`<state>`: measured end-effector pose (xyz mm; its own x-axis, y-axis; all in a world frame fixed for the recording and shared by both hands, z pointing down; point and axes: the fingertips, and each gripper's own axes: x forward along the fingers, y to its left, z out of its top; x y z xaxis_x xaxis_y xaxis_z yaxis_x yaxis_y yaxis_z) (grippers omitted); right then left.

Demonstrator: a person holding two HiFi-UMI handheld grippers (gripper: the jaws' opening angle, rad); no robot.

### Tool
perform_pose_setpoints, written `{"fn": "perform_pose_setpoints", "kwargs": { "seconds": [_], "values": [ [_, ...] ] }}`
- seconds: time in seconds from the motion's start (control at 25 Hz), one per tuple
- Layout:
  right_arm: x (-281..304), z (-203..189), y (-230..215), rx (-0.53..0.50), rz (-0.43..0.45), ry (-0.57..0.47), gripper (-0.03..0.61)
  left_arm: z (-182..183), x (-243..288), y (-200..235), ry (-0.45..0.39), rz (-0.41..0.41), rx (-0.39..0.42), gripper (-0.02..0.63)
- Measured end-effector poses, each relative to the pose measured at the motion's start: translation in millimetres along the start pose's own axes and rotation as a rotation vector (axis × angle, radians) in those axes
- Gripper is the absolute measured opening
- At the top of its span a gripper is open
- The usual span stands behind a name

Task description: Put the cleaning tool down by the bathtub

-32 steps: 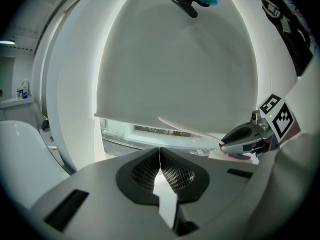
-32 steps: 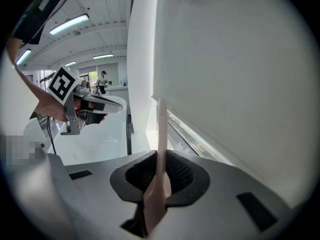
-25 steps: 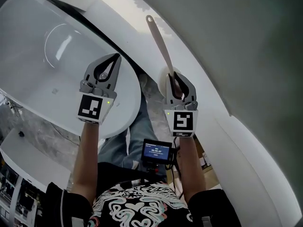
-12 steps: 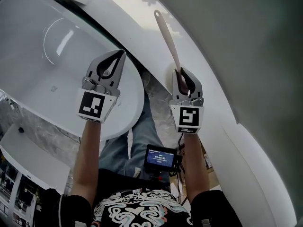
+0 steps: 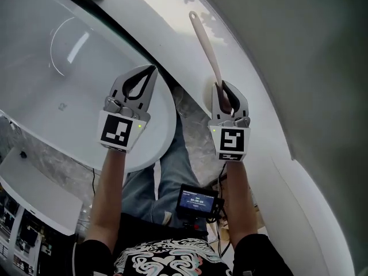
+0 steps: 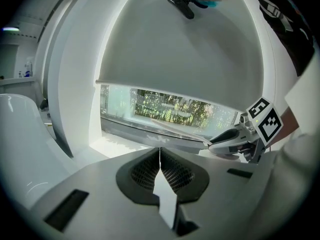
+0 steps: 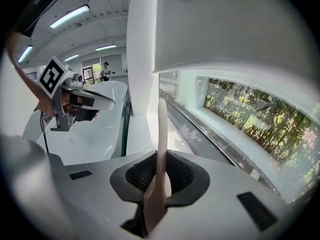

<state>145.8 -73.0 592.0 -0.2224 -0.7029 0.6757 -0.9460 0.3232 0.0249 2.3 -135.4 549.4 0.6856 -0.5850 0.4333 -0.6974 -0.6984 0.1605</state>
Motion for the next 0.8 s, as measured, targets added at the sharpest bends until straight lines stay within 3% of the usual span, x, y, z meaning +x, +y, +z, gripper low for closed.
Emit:
{"fn": "perform_pose_setpoints", "kwargs": {
  "seconds": [0.4, 0.8],
  "values": [
    [35, -41, -1, -0.014, 0.016, 0.062, 0.075, -41, 24, -1, 0.037, -0.013, 0.002, 0.017],
    [65, -73, 0, -0.004, 0.023, 0.151, 0.075, -65, 34, -4, 0.069, -0.022, -0.052, 0.017]
  ]
}}
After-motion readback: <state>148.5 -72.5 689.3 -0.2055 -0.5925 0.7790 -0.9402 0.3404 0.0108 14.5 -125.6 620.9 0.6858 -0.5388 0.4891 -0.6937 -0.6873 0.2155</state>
